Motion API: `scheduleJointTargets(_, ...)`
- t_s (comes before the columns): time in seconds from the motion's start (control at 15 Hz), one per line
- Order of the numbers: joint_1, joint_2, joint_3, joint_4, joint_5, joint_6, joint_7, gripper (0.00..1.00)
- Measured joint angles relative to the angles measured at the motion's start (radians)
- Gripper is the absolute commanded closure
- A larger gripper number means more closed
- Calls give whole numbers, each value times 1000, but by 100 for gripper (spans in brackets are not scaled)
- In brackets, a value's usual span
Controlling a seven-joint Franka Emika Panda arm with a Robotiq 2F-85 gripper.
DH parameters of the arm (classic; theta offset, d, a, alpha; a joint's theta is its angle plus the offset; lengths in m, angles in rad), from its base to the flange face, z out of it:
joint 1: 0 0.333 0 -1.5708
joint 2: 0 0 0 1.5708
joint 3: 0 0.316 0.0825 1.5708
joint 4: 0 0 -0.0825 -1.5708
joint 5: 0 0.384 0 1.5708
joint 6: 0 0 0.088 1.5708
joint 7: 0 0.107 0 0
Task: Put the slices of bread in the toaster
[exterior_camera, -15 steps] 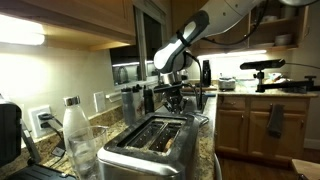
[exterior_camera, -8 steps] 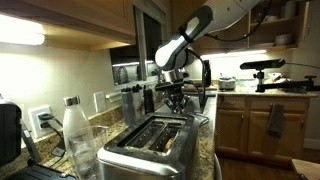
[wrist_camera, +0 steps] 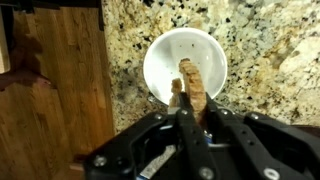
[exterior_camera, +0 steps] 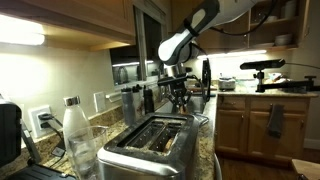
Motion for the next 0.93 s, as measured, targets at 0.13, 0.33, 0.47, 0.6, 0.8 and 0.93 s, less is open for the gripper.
scheduleJointTargets(0.13, 1, -17, 0, -12, -12, -1, 5, 90)
scheduleJointTargets(0.33, 6, -42, 0, -28, -31, -2, 14, 90)
scheduleJointTargets(0.47, 13, -62, 0, -40, -41, -3, 18, 90)
scheduleJointTargets(0.6, 23, -84, 1, -53, -56, -3, 29, 90)
scheduleJointTargets(0.8, 37, -124, 6, -79, -80, -3, 53, 90)
scheduleJointTargets(0.93, 41, -153, 13, -102, -95, -3, 69, 90)
